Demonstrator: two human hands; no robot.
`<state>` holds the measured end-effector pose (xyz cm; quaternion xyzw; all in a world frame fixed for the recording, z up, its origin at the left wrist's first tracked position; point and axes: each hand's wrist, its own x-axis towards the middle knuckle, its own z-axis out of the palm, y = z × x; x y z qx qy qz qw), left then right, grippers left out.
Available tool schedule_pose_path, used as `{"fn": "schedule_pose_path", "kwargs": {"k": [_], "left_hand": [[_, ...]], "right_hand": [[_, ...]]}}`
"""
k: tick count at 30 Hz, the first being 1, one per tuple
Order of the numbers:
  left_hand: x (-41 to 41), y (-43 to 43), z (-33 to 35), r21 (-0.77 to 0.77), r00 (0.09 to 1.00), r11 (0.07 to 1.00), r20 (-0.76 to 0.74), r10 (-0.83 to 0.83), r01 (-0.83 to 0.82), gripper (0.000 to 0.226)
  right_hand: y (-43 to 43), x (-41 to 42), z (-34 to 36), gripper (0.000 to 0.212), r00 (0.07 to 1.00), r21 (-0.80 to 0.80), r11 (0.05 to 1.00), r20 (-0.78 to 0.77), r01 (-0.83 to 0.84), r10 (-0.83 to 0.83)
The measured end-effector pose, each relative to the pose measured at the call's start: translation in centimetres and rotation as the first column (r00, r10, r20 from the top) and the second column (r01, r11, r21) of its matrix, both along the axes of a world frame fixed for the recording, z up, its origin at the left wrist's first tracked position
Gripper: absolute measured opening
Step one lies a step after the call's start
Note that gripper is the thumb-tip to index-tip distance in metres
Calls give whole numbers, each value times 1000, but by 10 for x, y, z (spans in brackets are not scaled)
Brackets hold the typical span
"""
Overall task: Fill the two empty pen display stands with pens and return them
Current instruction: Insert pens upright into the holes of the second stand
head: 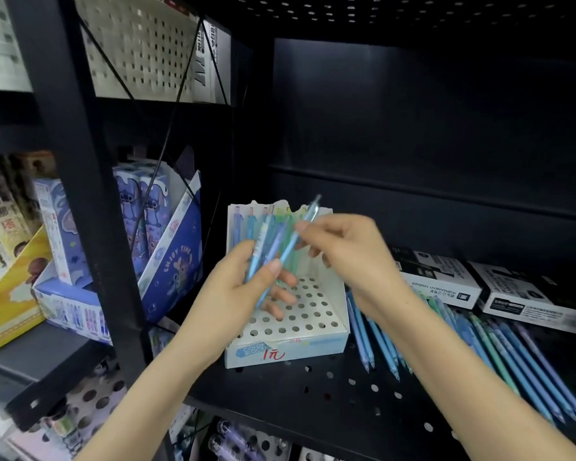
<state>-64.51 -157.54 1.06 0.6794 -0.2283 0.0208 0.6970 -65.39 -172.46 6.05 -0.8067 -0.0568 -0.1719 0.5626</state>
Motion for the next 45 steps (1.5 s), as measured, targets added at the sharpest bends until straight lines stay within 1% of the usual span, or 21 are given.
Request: {"fn": "schedule_pose_path", "kwargs": {"k": [2, 4, 5, 7, 9, 11, 14, 17, 19, 21, 23, 25, 29, 31, 33, 35, 37, 40, 42, 44, 45], "left_hand": [[2, 1, 1, -14, 997, 998, 22, 69, -68, 12], [3, 4, 0, -7, 982, 987, 101, 160, -160, 10], [2, 6, -1, 4, 967, 978, 155, 204, -207, 11], [-1, 9, -3, 13, 927, 954, 243, 286, -298, 13], [-3, 12, -4, 13, 888, 928, 295, 352, -372, 8], [-4, 13, -4, 31, 848, 895, 336, 410, -445, 8], [-6, 12, -2, 33, 786, 855, 412, 461, -518, 19], [-6, 12, -1, 33, 748, 829, 453, 485, -558, 21], [-1, 13, -2, 55, 755, 818, 424, 499, -572, 12], [3, 12, -5, 79, 760, 807, 401, 512, -586, 13], [5, 11, -5, 82, 772, 817, 392, 501, -571, 3], [4, 9, -7, 81, 766, 815, 404, 500, -574, 12], [-3, -1, -7, 66, 794, 846, 390, 466, -529, 16], [-5, -5, -7, 74, 795, 847, 395, 459, -526, 14], [-5, -6, -8, 73, 789, 842, 400, 467, -535, 13], [-5, -6, -8, 77, 781, 834, 408, 474, -546, 11], [-4, -7, -7, 76, 774, 830, 415, 478, -553, 9], [-5, -8, -5, 78, 773, 831, 421, 474, -551, 9], [-5, -8, -4, 84, 768, 824, 424, 480, -561, 8], [-4, -5, -5, 97, 741, 796, 446, 502, -598, 6], [-4, -4, -5, 110, 719, 775, 472, 510, -622, 10]], "right_hand": [[-11, 3, 6, 14, 994, 90, 992, 51, 93, -98], [-22, 6, 10, 10, 970, 116, 974, 123, 194, -208], [-26, 8, 10, 11, 950, 78, 964, 168, 255, -265], [-30, 11, 7, 13, 895, -84, 917, 267, 391, -357], [-27, 15, 0, 16, 856, -205, 856, 336, 474, -394], [-25, 20, -8, 16, 841, -246, 832, 372, 498, -394], [-21, 30, -18, 16, 836, -269, 820, 389, 506, -388], [-18, 36, -28, 18, 841, -309, 806, 386, 504, -379], [-16, 39, -34, 20, 848, -348, 792, 376, 502, -373], [-17, 40, -35, 19, 852, -383, 774, 366, 504, -374], [-20, 40, -33, 17, 851, -412, 754, 366, 512, -377], [-25, 38, -30, 15, 846, -441, 730, 375, 522, -378], [-34, 34, -27, 13, 827, -489, 672, 404, 556, -391], [-36, 34, -27, 11, 791, -501, 621, 474, 603, -386], [-38, 34, -28, 14, 717, -503, 526, 591, 686, -370], [-40, 35, -27, 17, 673, -517, 438, 630, 736, -387], [-42, 36, -27, 14, 719, -579, 426, 576, 695, -390], [-42, 37, -27, 16, 841, -691, 491, 358, 531, -405], [-45, 39, -26, 21, 870, -707, 526, 282, 473, -404], [-48, 38, -25, 24, 876, -717, 524, 271, 460, -400], [-48, 36, -24, 25, 871, -708, 525, 284, 473, -401]]}}
